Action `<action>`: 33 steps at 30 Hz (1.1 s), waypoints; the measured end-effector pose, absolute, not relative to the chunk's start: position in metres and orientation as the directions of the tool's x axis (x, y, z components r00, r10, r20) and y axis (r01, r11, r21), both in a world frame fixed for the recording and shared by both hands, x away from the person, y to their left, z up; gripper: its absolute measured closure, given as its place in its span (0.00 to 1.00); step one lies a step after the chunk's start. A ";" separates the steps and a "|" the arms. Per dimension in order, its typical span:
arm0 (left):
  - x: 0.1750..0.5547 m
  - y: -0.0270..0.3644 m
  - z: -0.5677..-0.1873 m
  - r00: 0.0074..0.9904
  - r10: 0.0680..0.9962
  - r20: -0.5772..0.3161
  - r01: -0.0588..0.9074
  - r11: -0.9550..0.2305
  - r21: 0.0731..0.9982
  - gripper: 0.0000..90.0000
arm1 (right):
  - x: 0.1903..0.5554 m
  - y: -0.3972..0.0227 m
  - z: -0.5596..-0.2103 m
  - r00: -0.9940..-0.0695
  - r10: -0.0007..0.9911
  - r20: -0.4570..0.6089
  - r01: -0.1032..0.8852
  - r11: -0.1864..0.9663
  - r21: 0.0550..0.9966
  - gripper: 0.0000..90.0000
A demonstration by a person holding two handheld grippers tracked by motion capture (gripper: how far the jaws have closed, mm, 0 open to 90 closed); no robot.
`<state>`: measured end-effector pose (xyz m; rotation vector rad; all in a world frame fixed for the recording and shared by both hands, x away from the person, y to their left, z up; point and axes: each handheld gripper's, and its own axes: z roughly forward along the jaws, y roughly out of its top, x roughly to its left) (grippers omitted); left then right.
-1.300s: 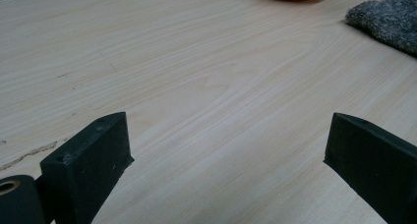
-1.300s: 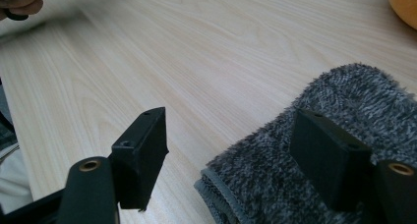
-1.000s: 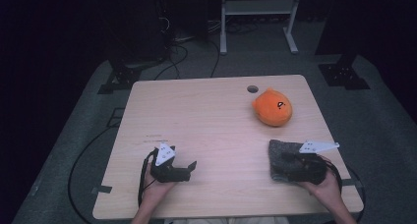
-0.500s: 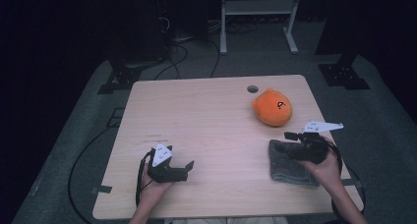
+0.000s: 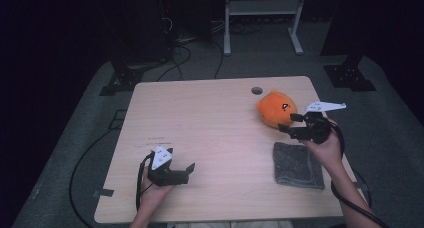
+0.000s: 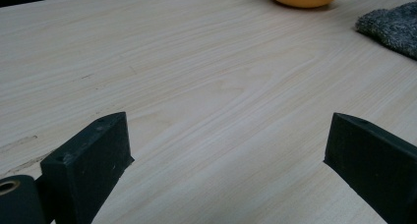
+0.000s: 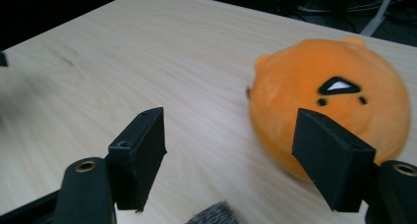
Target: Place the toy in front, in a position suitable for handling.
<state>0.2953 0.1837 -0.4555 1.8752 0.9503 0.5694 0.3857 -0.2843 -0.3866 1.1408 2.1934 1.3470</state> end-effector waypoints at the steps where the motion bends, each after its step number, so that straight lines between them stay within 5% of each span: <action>1: 0.295 0.184 -0.455 0.594 0.804 -0.004 0.374 -0.272 0.887 0.03 | 0.389 -0.285 -0.386 -0.621 0.773 0.129 0.463 0.230 0.856 0.30; 15: 0.294 0.179 -0.456 0.613 0.790 0.013 0.363 -0.296 0.884 0.03 | 0.423 -0.288 -0.376 -0.552 0.822 0.139 0.449 0.153 0.880 0.30; 33: 0.294 0.180 -0.456 0.610 0.792 0.011 0.361 -0.291 0.886 0.03 | 0.463 -0.277 -0.409 -0.416 0.900 0.129 0.513 0.115 0.850 0.34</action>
